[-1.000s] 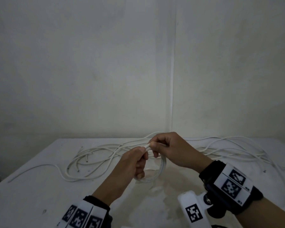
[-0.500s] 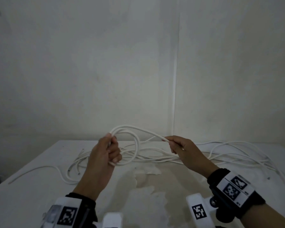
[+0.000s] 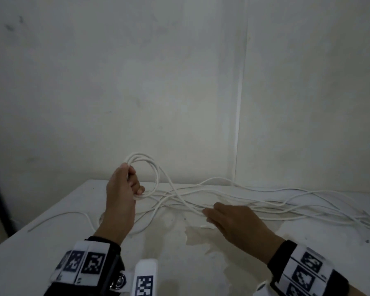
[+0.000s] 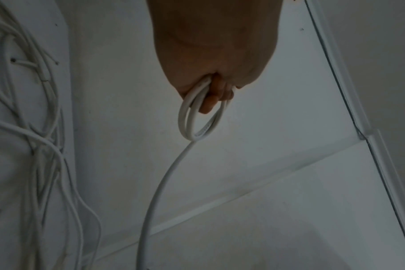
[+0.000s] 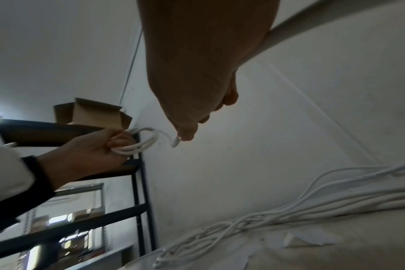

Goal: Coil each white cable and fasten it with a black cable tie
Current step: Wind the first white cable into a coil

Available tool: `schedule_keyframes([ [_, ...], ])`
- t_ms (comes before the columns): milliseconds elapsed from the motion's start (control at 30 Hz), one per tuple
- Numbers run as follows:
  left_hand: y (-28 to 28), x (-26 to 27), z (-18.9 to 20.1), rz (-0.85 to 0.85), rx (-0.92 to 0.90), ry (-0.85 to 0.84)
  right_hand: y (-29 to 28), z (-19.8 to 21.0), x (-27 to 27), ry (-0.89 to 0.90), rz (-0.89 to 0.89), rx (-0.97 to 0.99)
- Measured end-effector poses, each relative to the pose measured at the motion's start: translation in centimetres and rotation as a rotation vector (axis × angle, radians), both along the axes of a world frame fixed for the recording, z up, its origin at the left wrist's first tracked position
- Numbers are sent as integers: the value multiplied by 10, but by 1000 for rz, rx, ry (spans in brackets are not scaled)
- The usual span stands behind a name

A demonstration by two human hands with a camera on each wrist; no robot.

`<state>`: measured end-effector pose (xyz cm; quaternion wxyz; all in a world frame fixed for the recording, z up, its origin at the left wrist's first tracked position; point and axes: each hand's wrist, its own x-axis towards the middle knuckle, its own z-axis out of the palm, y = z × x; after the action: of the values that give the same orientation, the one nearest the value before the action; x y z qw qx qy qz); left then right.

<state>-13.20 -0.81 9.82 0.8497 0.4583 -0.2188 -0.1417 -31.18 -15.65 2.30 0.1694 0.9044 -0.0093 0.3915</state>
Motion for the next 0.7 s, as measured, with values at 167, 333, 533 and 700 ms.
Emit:
schedule_keyframes([
  [167, -6, -9, -5, 37, 72, -55, 29, 2, -2, 29, 37, -125],
  [333, -14, -25, -15, -8, 169, -124, 52, 11, -5, 77, 60, -151],
  [533, -16, -58, -29, -228, 306, -289, 60, 26, -3, 45, 136, -118],
  [700, -9, -79, -36, -352, 401, -459, 52, 37, -8, -37, 196, 92],
])
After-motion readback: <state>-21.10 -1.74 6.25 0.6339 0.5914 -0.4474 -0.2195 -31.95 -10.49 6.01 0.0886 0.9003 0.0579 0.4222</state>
